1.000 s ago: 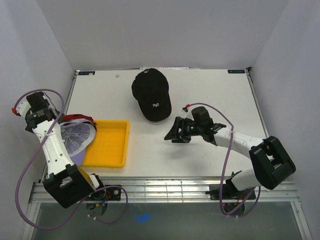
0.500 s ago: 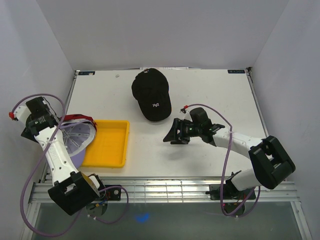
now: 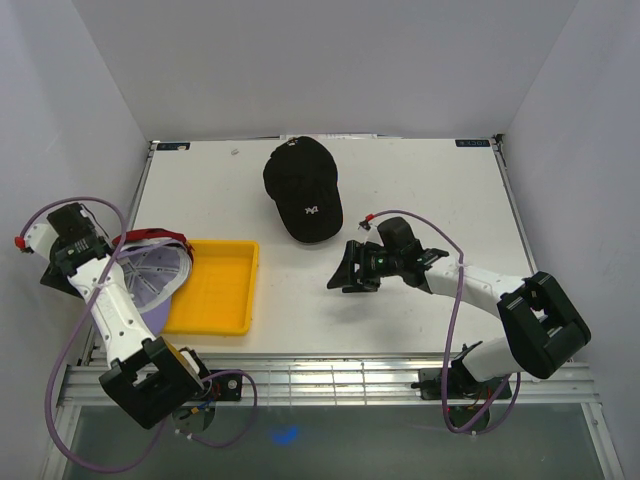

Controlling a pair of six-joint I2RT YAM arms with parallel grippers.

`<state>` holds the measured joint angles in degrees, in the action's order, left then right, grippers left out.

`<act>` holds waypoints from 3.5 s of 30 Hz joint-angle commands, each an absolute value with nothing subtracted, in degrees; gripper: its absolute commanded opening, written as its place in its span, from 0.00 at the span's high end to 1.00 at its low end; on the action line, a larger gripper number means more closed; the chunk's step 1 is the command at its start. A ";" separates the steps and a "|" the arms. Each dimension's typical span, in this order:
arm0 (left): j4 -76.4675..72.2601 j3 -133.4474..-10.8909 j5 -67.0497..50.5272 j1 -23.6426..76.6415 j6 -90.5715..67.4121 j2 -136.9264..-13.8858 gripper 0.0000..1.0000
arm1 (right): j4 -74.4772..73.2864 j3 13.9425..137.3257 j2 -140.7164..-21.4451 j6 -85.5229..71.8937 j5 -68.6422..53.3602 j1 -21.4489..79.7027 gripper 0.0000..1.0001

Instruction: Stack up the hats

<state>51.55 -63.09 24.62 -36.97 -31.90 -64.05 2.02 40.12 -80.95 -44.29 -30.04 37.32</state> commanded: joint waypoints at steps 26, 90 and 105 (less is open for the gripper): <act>48.69 -57.31 11.26 -40.08 -31.99 -62.05 0.31 | 3.51 41.04 -80.33 -43.95 -30.23 38.50 0.34; 49.57 -43.86 -13.45 -40.08 -32.61 -51.33 1.00 | -15.03 100.18 -112.93 -8.73 -19.95 63.89 0.27; 51.06 -46.49 -12.74 -40.08 -31.99 -52.21 1.00 | -1.41 93.08 -116.54 7.73 -11.87 72.15 0.24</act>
